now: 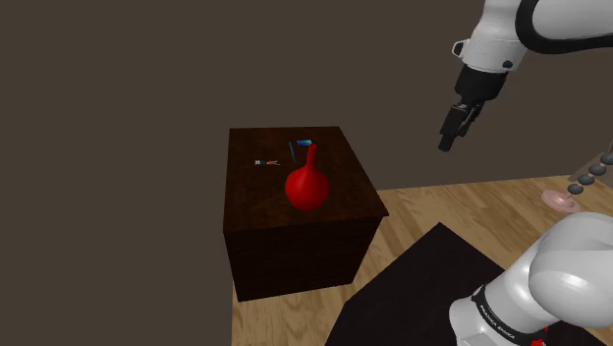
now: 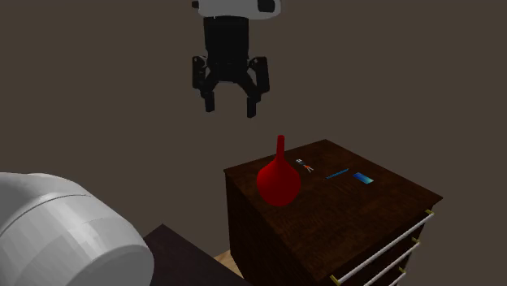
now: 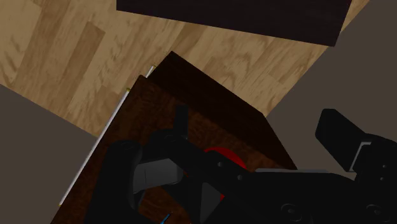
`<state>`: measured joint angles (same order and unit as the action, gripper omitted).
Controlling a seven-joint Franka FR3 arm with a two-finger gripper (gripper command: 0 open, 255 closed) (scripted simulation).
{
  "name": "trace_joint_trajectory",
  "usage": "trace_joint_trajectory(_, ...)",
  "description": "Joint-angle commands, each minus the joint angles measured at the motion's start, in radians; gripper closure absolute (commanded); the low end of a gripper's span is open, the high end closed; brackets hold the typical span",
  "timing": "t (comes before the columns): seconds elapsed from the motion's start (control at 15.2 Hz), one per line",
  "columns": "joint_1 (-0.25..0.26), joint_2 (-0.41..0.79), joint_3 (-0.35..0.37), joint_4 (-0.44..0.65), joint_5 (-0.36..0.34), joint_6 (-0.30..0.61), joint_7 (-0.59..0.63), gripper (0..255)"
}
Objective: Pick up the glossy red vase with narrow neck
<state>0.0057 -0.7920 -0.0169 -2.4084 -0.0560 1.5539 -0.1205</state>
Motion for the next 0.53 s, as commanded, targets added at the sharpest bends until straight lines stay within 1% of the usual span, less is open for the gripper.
trace_joint_trajectory(0.0, 0.000, 0.000, 0.000, 0.000, 0.000, 0.000, 0.000, 0)
trace_joint_trajectory(0.46, 0.012, 0.251, 0.019, 0.062, 0.021, 0.191, 0.036, 0)
